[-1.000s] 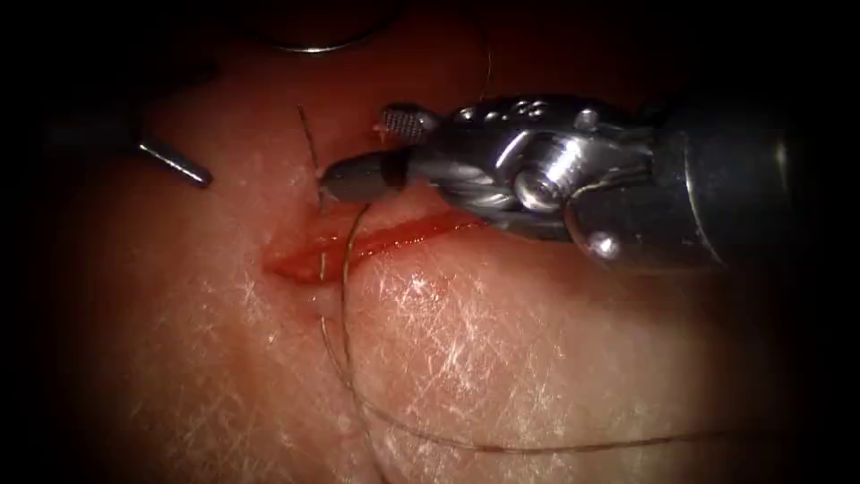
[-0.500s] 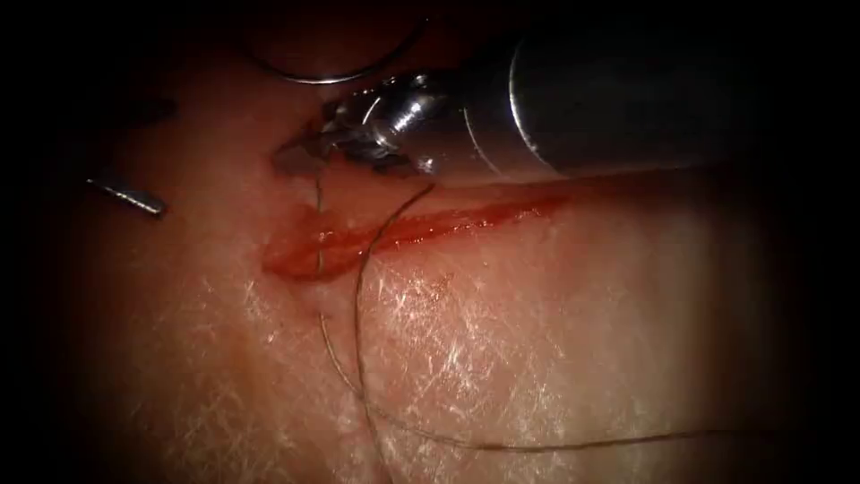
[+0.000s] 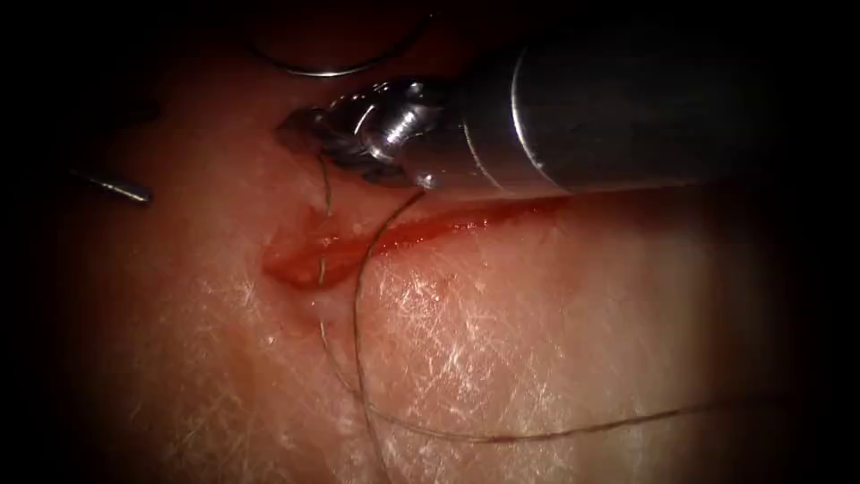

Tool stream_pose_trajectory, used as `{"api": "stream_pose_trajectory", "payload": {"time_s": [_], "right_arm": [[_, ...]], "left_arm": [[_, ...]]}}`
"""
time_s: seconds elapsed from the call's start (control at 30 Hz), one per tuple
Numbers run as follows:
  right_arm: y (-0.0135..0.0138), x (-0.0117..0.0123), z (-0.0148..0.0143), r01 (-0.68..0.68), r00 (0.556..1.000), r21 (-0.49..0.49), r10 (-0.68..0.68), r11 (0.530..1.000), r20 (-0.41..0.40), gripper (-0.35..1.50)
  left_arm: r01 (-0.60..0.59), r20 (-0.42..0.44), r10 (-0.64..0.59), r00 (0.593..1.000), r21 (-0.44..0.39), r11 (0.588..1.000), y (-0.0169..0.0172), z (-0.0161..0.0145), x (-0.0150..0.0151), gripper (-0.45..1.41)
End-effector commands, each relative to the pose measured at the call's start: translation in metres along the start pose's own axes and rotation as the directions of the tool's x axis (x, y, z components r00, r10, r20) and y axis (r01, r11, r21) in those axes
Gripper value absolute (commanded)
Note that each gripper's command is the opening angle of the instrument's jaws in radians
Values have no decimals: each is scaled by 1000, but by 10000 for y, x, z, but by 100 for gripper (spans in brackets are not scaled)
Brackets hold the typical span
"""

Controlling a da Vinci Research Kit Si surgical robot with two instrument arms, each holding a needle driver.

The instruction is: Wound Closure

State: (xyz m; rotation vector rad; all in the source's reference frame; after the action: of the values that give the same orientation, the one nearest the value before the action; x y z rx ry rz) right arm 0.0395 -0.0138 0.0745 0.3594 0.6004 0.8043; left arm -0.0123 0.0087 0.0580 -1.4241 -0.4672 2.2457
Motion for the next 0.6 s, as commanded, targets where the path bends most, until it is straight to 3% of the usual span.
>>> {"api": "stream_pose_trajectory", "payload": {"time_s": [0.03, 0.2, 0.43, 0.6], "right_arm": [[-2, 9, 1, 7, 1000, 0, -7, 1000, -15, -35], [-3, 32, -23, 18, 997, 7, -17, 1000, -72, -35], [-7, 46, -39, 20, 993, 19, -18, 1000, -114, -35], [-13, 51, -57, 35, 990, 23, -32, 999, -138, -35]], "left_arm": [[0, 0, 0, 1000, -2, 1000, -2, 8, -5, 61], [-3, 0, 3, 1000, -1, 1000, -2, 9, -8, 54], [-4, 0, 4, 1000, 3, 1000, 0, 11, -10, 53], [-4, -4, 4, 1000, -9, 1000, 8, 19, -11, 34]]}}
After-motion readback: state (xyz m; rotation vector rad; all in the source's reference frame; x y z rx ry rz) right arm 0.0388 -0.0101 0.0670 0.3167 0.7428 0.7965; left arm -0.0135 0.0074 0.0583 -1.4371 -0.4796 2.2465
